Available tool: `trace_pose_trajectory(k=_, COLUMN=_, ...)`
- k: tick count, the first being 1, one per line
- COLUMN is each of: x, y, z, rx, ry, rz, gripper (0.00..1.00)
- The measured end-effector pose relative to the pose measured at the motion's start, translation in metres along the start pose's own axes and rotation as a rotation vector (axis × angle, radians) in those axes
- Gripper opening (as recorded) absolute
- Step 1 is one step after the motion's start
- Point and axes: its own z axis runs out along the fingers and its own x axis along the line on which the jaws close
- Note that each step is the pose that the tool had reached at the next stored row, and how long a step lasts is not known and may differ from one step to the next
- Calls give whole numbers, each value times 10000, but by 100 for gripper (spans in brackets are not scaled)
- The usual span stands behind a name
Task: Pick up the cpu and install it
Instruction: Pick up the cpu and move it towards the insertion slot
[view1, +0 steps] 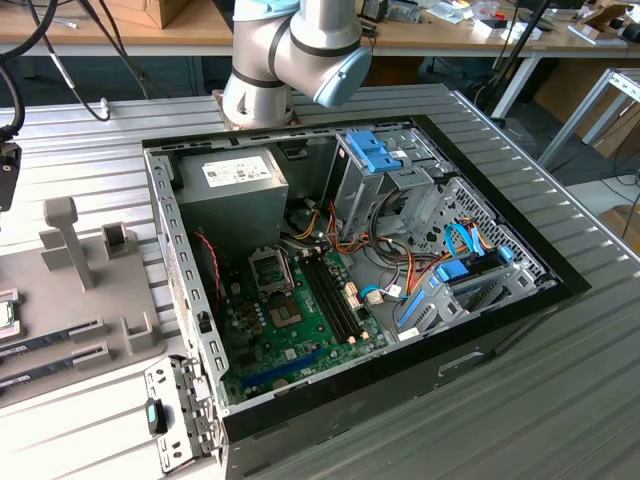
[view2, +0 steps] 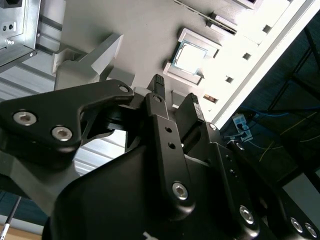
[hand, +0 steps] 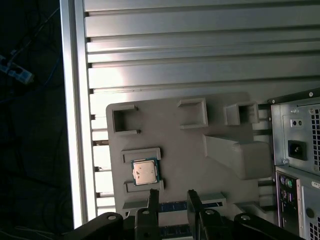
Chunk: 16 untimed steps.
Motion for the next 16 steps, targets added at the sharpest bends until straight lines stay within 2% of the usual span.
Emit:
trace_pose_trajectory(k=1, x=0, y=0, z=0, rx=0, ry=0, rz=0, gripper=43)
trace_pose_trajectory(k=3, x=0, y=0, z=1, rx=0, ry=0, rz=0, gripper=43)
trace_pose_trajectory(k=5, x=0, y=0, z=1, rx=0, ry=0, rz=0, gripper=56)
trace_pose_trajectory(k=16, x=1, y=0, z=26, rx=0, ry=0, rz=0, gripper=56)
